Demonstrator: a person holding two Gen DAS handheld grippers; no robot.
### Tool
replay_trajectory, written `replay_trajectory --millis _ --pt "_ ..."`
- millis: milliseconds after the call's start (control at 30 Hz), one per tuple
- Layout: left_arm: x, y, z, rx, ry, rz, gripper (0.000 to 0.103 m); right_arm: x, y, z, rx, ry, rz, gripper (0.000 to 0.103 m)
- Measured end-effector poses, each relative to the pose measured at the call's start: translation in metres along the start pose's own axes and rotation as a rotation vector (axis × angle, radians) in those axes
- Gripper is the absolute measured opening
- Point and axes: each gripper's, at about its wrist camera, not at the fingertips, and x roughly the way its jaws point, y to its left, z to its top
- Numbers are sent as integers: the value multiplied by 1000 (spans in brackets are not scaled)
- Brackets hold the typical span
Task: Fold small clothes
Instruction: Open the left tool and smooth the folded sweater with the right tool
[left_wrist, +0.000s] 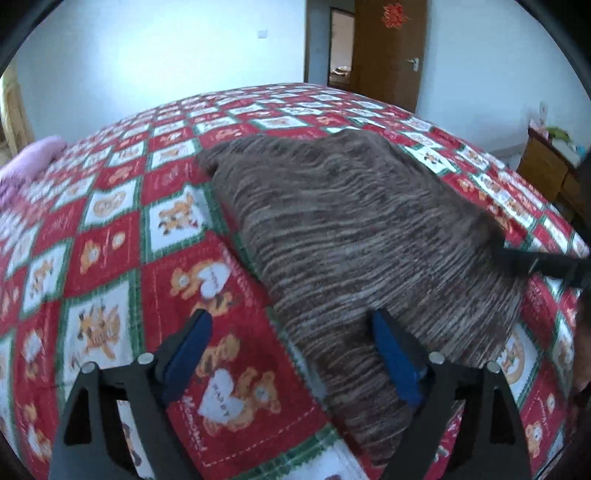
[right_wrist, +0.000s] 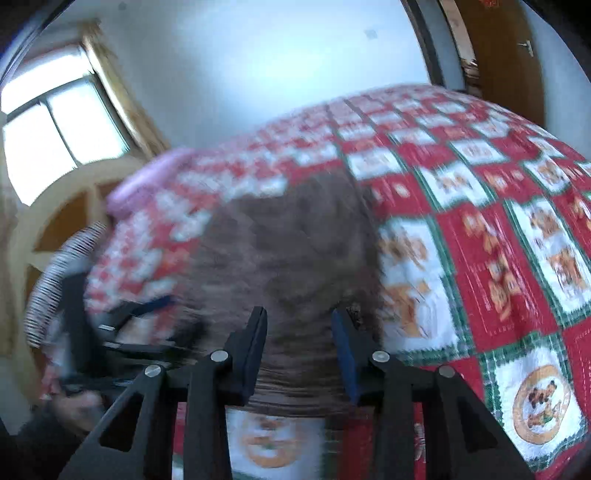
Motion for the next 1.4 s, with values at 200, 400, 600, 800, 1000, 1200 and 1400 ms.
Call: replay_trajectory --millis 200,400,600,800,1000,1200,1400 --pt "2 5 -4 -38 11 0 103 -15 0 -18 -54 2 -91 29" --pt "2 6 -5 -46 9 -4 103 -39 41 16 -152 -133 -119 43" --pt "-1 12 -6 -77 -2 -24 103 29 36 36 -103 45 -87 42" --pt "-2 13 -7 -81 -3 -24 103 21 32 29 -132 33 -136 32" --pt "-2 20 -9 -125 4 -57 103 32 114 58 -399 -2 -66 33" --pt "2 21 -9 -135 17 -79 103 118 163 75 -556 99 -138 33" --pt "0 22 -8 -135 7 -95 103 124 128 81 -407 140 -17 37"
